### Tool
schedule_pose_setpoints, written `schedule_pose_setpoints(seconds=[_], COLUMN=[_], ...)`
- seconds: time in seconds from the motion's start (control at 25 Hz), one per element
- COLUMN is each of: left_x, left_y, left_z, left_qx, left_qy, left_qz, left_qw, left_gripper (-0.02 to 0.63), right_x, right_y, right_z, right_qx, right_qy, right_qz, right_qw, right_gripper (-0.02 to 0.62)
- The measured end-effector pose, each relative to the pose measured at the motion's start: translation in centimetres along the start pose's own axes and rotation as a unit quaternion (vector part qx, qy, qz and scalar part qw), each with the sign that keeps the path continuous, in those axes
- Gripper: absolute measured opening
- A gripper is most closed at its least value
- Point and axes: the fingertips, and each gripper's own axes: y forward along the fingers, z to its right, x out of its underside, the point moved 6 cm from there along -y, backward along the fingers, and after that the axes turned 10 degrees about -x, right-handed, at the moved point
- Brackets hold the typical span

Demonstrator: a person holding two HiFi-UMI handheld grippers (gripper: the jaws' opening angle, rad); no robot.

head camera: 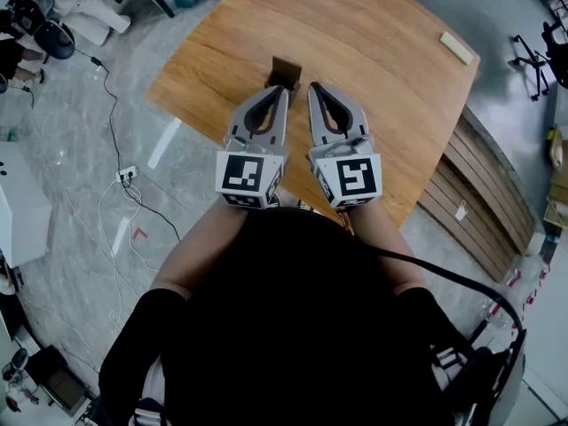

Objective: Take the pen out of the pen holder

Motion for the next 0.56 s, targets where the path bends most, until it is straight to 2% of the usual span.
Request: schedule_pose_setpoints(seconds=[0.56], left_x=[0.01], left_y=[-0.04], left_z=[0.07], left_qx=[0.006], left_qy=[-0.005], left_qz=[0.001], left_qw=[1.0], left_gripper=[0.0], right_x=[-0.22], right_y=[-0.11], right_z=[-0.39], right_qx=[0.001], right_qy=[-0.001], right_qz=[0.001], right_qw=[1.0], right_gripper=[0.014])
